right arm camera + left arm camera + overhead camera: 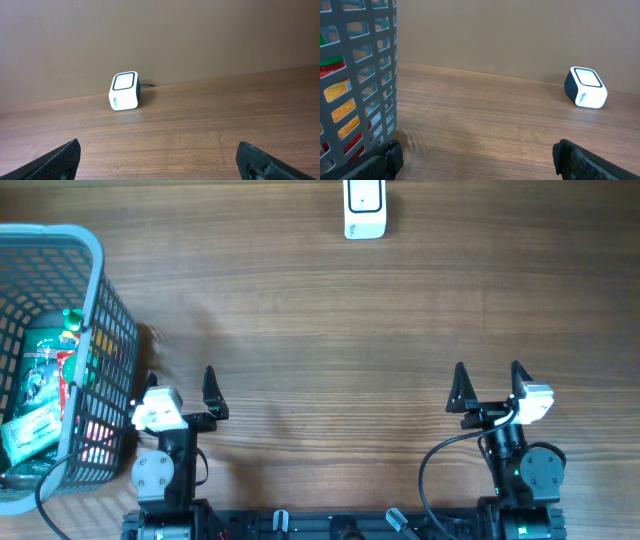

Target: Scan the item barcode

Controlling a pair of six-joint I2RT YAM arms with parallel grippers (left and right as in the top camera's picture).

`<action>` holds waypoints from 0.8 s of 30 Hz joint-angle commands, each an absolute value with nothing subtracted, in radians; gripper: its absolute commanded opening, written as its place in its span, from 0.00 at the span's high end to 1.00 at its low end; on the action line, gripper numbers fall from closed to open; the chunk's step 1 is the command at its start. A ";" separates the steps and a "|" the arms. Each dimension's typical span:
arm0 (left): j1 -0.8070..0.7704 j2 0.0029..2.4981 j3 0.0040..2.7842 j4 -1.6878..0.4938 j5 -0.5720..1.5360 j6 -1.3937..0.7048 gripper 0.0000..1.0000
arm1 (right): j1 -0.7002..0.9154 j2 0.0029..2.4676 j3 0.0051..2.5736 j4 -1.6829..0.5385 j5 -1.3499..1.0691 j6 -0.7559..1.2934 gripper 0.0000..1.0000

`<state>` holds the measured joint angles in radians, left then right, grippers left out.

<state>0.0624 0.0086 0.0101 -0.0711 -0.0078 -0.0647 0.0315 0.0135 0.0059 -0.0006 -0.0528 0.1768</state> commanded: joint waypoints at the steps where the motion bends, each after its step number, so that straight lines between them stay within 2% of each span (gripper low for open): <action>1: 0.070 0.007 0.006 -0.075 0.011 -0.060 0.00 | 0.036 0.005 0.005 0.001 -0.069 0.159 0.00; 15: 0.069 0.007 0.006 -0.050 0.016 -0.061 0.00 | 0.036 0.005 0.005 0.001 -0.069 0.159 0.00; 19: 0.069 0.007 0.023 0.025 0.136 -0.061 0.00 | 0.036 0.005 0.005 0.001 -0.069 0.159 0.00; 24: 0.069 0.007 0.127 0.015 0.168 -0.142 0.00 | 0.036 0.005 0.005 0.001 -0.069 0.159 0.00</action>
